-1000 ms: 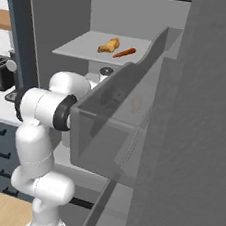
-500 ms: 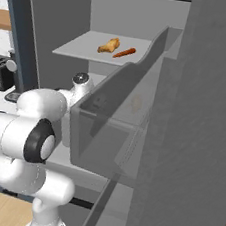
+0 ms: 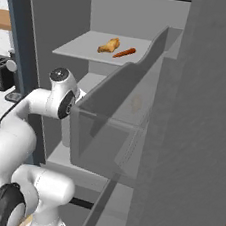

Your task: Place one carrot and one chicken drumstick in each tupperware on the nearby counter, to pack two identical lunches.

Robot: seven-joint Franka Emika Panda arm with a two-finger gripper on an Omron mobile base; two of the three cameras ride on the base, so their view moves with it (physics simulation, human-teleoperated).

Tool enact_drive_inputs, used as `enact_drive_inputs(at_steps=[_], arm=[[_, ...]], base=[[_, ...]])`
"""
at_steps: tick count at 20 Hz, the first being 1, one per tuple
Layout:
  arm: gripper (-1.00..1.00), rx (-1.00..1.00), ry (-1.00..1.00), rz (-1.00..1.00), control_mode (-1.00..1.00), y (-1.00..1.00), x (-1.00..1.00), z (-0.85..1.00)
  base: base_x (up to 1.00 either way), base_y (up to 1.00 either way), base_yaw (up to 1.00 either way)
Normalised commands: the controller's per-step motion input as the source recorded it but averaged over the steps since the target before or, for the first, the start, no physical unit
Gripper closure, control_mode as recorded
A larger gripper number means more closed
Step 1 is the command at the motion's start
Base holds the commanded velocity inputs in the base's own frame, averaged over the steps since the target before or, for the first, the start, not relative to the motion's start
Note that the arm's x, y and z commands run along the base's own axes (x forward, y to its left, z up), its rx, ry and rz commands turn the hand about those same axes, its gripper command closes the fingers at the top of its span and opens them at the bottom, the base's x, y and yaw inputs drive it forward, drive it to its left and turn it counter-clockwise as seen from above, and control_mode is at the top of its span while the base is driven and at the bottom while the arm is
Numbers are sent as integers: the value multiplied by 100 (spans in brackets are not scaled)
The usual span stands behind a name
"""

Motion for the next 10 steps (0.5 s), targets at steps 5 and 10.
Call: enact_drive_inputs(at_steps=[5, 10], arm=[[100, 5, 17, -3, -100, -26, -93, 35], [100, 0, 0, -1, -100, -3, -37, 0]], base=[[0, 0, 0], [0, 0, 0]])
